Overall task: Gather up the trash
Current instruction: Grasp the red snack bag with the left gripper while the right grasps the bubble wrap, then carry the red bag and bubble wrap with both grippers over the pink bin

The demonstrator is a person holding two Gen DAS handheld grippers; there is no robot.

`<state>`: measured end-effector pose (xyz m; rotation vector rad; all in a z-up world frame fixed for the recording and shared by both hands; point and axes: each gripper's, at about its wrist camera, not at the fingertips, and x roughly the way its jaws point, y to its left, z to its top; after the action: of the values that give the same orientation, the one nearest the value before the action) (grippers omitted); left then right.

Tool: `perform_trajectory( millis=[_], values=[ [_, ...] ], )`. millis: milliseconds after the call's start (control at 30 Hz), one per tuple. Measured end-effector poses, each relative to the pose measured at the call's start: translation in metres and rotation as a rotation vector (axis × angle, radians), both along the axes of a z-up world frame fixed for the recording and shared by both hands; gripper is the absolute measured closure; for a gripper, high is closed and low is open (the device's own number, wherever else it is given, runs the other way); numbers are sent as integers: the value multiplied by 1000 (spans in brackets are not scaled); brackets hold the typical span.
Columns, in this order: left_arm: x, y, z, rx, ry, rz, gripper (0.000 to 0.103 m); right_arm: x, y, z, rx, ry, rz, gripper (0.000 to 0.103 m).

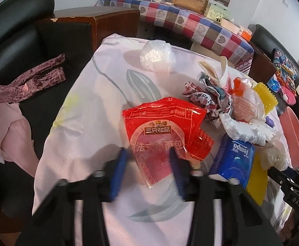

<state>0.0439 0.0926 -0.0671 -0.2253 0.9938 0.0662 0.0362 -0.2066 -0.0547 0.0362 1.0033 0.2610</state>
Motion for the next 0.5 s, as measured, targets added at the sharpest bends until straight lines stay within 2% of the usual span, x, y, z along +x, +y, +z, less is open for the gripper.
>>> perform_trajectory(
  millis=[100, 200, 367, 500],
  values=[
    [0, 2, 0, -12, 2, 3, 93, 1, -4, 1, 24, 3, -2, 54],
    [-2, 2, 4, -11, -16, -4, 100, 0, -7, 2, 42, 3, -2, 59],
    [-11, -5, 23, 10, -67, -29, 102, -5, -16, 9, 68, -21, -9, 60],
    [-17, -16, 52, 22, -138, -73, 102, -9, -29, 21, 94, -50, -31, 61]
  ],
)
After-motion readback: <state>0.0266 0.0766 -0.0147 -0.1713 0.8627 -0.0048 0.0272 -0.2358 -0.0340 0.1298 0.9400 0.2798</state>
